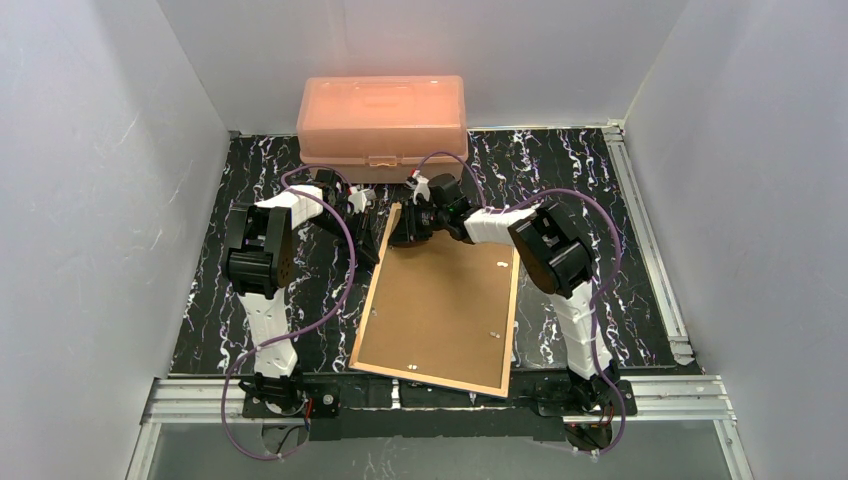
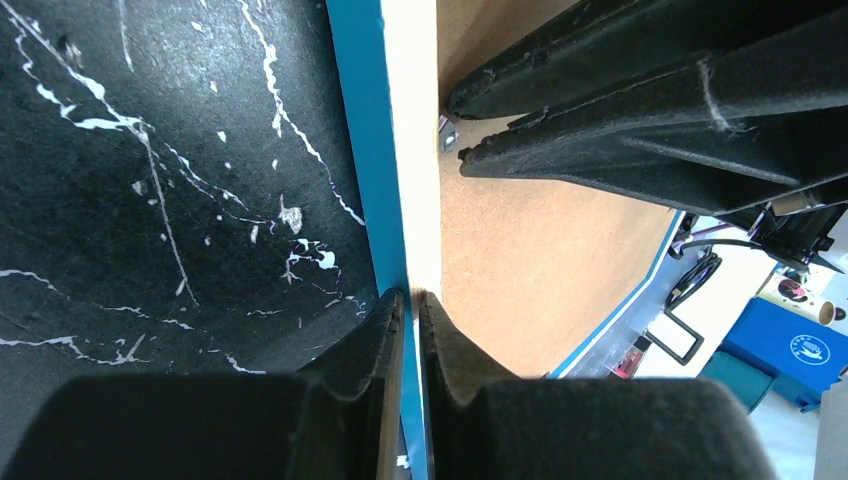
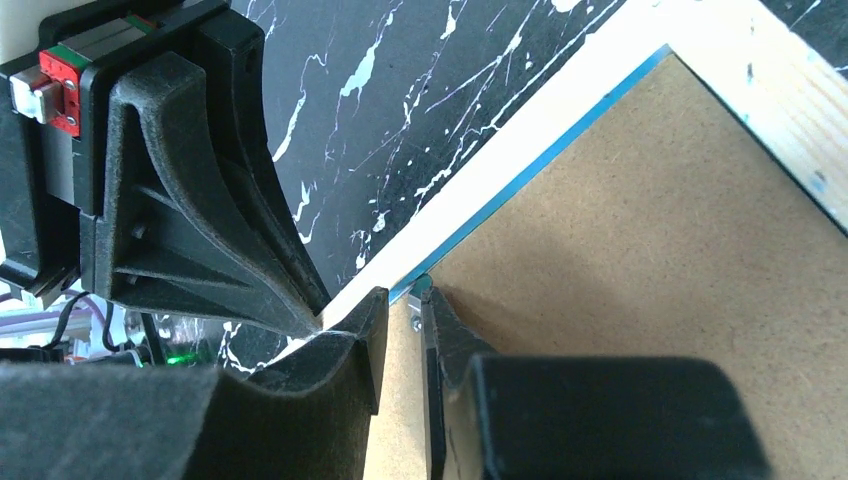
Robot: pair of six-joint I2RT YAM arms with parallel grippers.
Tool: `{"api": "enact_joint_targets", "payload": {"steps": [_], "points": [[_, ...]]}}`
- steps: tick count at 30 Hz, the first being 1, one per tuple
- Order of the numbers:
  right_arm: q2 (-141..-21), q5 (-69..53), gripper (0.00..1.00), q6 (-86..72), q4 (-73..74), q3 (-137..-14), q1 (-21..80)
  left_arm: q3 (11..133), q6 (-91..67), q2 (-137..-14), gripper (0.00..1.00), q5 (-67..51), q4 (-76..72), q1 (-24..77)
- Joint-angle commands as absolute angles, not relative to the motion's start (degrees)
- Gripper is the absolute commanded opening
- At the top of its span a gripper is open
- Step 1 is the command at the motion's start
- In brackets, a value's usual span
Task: Put the photo into the frame
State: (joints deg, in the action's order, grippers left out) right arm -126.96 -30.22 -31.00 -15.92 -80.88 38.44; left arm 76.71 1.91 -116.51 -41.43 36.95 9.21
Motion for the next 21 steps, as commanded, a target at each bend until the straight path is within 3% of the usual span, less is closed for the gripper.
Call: {"api": "enact_joint_targets", "payload": {"steps": [1,21], "points": [[-128.61,-29.77,0.27,-28.46,-14.09,-82.72,38.76,75.15,3.69,-117.43,0.00,-38.60,37.84,10.58],[-130.09,-33.79,0.22,-27.24,-13.78,-81.69,40.82,76.20,3.72,-118.32,0.00,-38.65,38.13,10.63]]}}
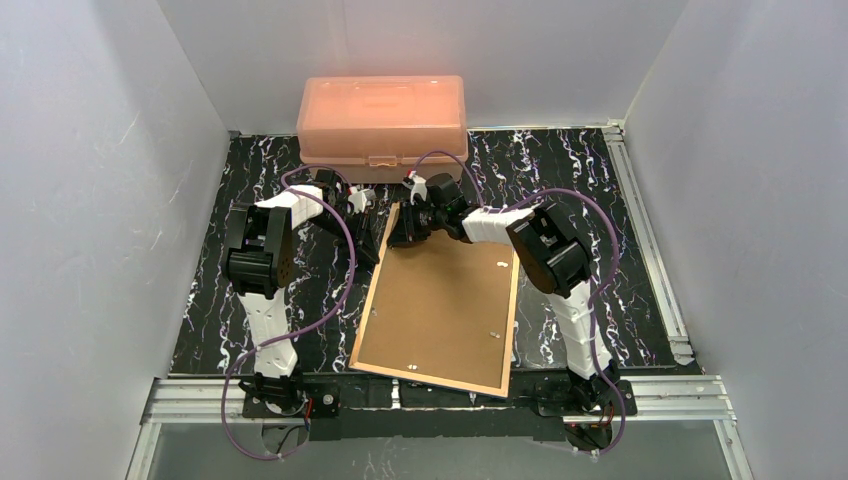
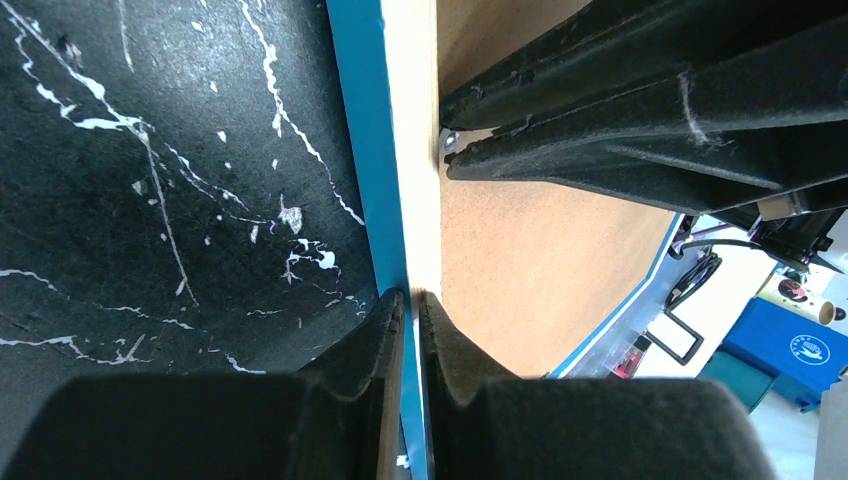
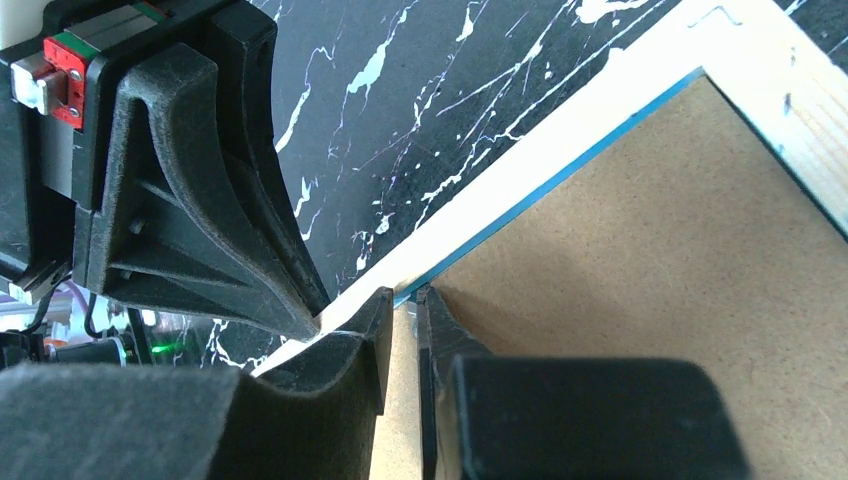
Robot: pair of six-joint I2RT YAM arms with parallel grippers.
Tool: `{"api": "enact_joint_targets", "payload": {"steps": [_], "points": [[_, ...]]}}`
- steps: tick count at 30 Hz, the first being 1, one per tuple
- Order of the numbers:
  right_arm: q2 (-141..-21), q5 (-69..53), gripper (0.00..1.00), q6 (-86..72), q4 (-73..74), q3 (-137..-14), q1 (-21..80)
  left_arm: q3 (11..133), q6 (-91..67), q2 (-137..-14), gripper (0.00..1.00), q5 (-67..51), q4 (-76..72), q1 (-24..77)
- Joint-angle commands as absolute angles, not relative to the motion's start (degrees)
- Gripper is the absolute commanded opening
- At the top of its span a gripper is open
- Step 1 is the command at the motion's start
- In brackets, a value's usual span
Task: Put the photo into the frame
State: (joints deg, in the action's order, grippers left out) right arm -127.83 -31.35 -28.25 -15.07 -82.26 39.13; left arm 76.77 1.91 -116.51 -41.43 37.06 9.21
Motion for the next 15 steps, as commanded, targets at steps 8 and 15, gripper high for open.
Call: {"api": "enact_joint_targets", "payload": {"steps": [8,15], "points": [[-128.07,-32.80,0.24,-25.78,-11.86,-80.49,40.92,76.57,4.14,-118.17,0.00,-38.52,39.19,10.61],[-118.04,-24.08,0.46,-23.47,-5.16,-81.95,39.08,77.28,7.32,-112.03,0.06,-38.99,45.12,9.07]]}}
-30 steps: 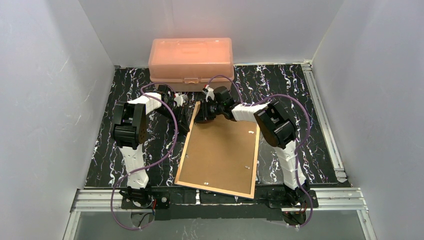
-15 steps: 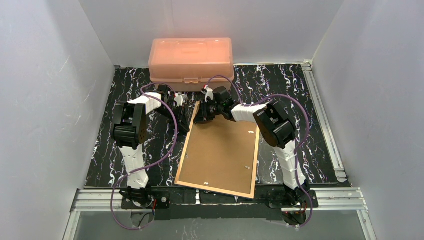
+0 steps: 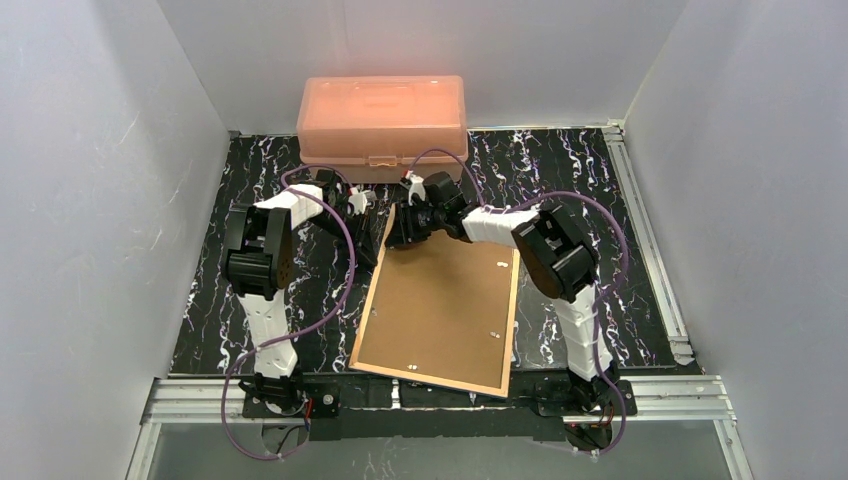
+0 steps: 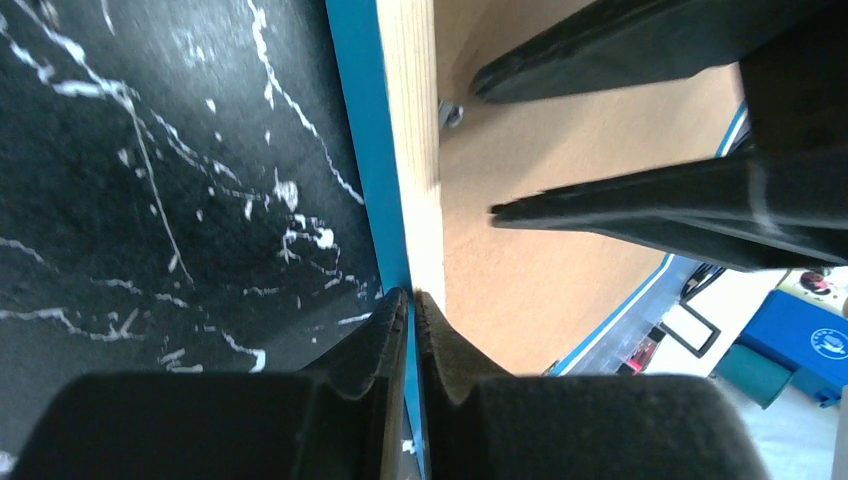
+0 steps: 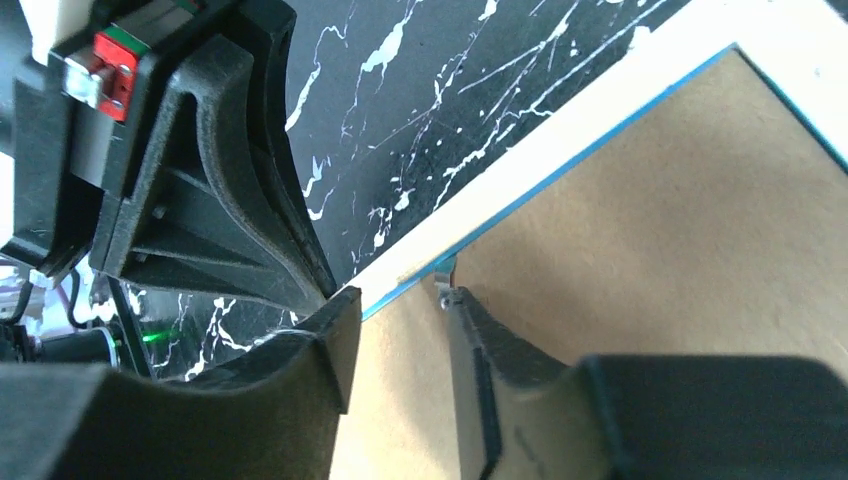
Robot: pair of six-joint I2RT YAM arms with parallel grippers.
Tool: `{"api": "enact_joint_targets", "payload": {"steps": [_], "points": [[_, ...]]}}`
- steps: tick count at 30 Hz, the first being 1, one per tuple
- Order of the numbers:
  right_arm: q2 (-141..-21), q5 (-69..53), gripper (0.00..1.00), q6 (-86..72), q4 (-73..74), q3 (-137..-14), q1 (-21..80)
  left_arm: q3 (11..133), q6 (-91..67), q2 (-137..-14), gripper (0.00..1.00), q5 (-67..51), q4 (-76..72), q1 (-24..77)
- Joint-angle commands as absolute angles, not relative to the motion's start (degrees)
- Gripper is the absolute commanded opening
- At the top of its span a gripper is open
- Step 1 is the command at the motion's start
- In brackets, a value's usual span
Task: Put the photo into the frame
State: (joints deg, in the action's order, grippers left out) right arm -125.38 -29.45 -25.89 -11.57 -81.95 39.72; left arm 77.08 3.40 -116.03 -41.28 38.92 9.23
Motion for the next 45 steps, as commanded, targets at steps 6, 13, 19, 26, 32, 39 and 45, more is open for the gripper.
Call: {"api": "enact_joint_targets", "payload": {"steps": [6,13,19,26,32,39,45], "points": [[-104.86,-12.43,0.55,-24.31,0.72,-72.33,33.29,78.56,15.48,-106.06,0.19,-37.10,52.78,7.75],[-100.66,-0.90,0.26,-22.29,13.62,-67.34,28.93,80.31,18.59,-105.47,0.22,-35.95,54.23,10.83],[-104.87,2.04,0.15,-21.45,15.49,-66.40,28.13,79.26,22.51,-105.68,0.22,-30.62,52.45,20.83],[-108.21,0.52,0.12,-22.01,14.66,-64.08,26.39,78.85,24.51,-107.32,0.20,-28.25,51.49,26.11],[-107.32,-1.12,0.12,-22.85,15.21,-63.66,25.60,78.52,24.24,-109.25,0.20,-27.77,49.67,29.16],[-102.25,-1.62,0.18,-21.49,21.40,-68.31,23.17,76.76,24.61,-112.64,0.15,-22.61,47.34,29.47],[-101.63,4.71,0.17,-19.46,24.11,-68.11,22.12,75.32,24.33,-113.49,0.14,-19.38,46.34,29.46]]}}
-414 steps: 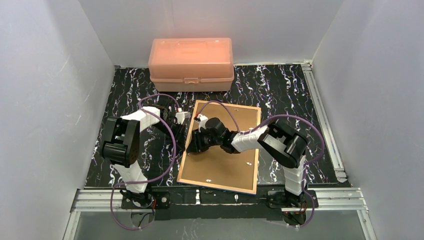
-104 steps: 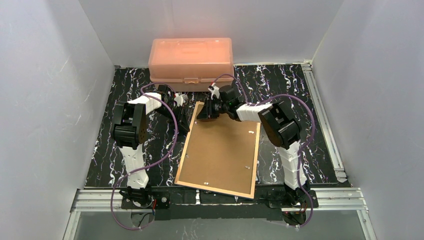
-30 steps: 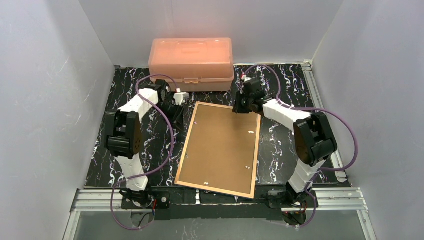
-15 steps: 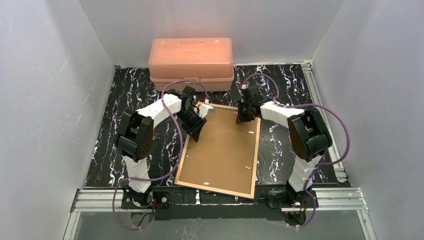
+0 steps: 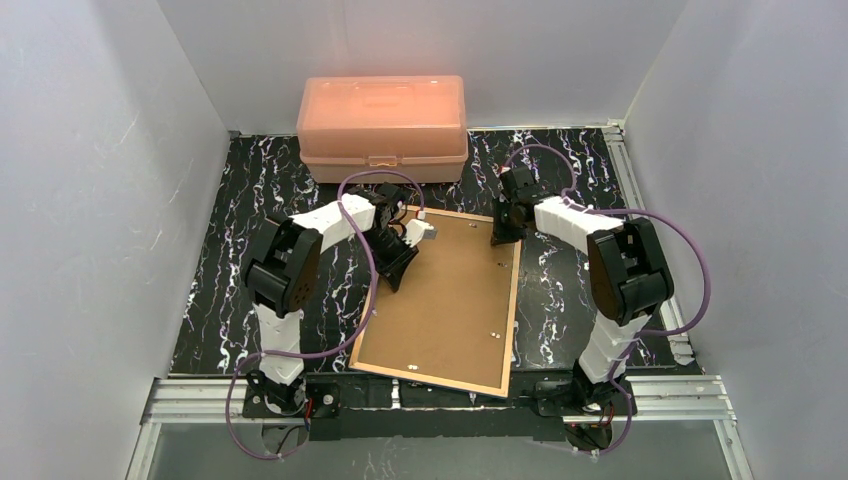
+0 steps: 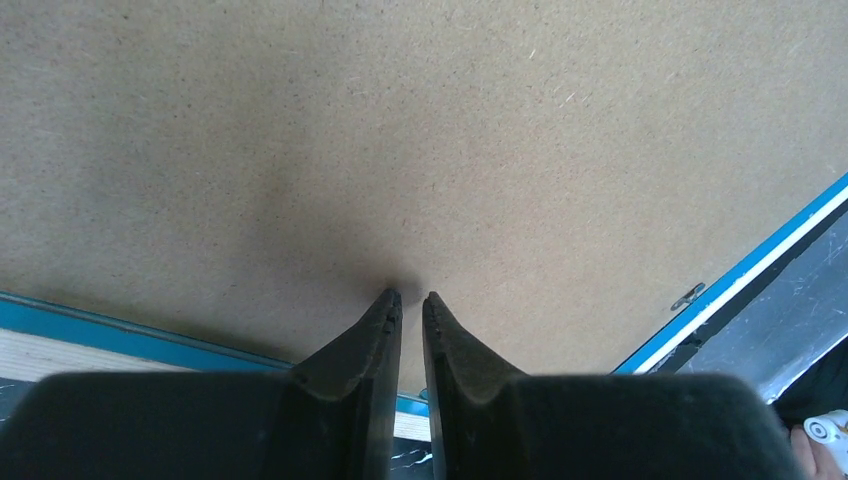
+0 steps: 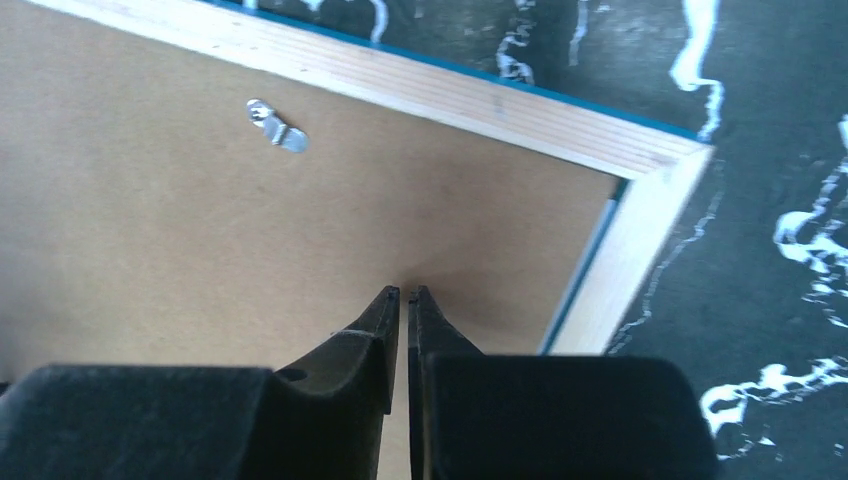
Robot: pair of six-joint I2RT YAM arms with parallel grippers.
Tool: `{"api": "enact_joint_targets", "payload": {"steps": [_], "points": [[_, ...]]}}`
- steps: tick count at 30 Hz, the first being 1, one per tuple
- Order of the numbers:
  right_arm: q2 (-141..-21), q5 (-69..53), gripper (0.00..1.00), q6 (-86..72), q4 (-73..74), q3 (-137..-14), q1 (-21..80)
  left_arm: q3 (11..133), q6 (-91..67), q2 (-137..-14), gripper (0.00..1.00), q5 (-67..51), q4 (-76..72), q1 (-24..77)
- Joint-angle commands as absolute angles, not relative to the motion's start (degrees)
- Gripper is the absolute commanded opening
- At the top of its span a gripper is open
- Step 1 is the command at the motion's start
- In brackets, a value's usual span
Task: Put the photo into the frame
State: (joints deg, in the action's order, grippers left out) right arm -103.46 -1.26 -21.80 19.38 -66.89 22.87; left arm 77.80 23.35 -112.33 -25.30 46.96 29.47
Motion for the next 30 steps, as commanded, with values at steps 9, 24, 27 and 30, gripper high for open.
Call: {"api": "enact_joint_targets", "payload": {"steps": [9,24,27,30], "points": [[-106.77,9.50,0.09,-18.82,26.54,-68.22,22.70,75.07,23.92,-113.03,0.13,-20.12,45.88,29.44],[-100.25,12.15,0.06,-18.08,26.56,-68.33,24.55,74.19,23.71,-112.16,0.11,-19.88,45.69,29.36],[-103.79,11.66,0.05,-17.98,25.84,-67.46,24.53,74.10,23.64,-111.98,0.11,-19.99,45.71,29.40],[-105.82,10.65,0.03,-17.63,27.40,-69.43,24.58,74.09,23.60,-111.86,0.11,-20.02,45.70,29.36]]}}
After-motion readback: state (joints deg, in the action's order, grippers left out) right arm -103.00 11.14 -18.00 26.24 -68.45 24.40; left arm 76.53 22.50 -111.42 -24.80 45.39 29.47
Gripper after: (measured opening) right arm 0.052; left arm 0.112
